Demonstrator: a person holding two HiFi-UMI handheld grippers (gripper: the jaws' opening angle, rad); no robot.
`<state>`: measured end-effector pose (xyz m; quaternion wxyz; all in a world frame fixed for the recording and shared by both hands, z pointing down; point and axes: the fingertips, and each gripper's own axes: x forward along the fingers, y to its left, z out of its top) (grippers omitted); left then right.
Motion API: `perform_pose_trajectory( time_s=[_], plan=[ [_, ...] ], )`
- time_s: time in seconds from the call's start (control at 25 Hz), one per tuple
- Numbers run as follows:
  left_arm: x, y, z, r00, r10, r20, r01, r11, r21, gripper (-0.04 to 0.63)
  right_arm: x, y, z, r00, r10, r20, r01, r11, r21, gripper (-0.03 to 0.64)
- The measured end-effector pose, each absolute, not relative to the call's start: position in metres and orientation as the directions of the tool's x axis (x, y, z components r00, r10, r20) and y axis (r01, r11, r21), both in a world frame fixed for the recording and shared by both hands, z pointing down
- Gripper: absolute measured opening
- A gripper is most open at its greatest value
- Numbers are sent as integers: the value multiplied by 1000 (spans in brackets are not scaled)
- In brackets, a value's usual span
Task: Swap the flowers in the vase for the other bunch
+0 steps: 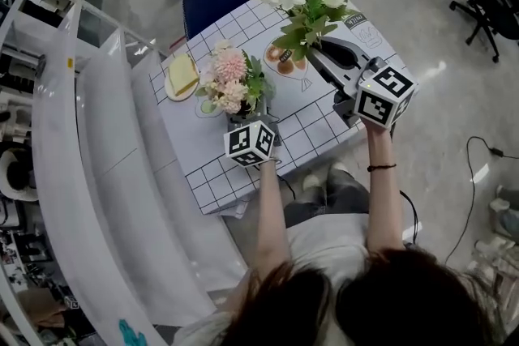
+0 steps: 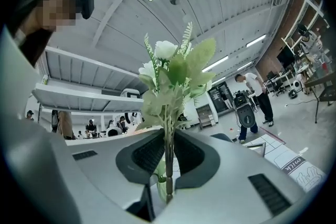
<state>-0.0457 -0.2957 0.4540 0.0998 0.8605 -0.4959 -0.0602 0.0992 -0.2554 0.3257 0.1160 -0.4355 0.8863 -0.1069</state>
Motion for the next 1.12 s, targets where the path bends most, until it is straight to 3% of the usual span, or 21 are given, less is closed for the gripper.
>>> perform_pose_trajectory(
  time_s=[0.56,0.68,1.12],
  plan=[
    [-43,-305,456,435,-900,-14,-886,-431,170,216,111,-273,336,-652,-749,-112,-704,654,-277,51],
    [-41,-303,455,434,-901,-21,-888,-431,162,155,111,-274,336,-659,-743,-116,-697,661,-277,51],
    [-38,-302,452,440,-898,-10,-886,-436,155,95,109,-274,334,-670,-732,-120,-685,673,-280,51]
  ],
)
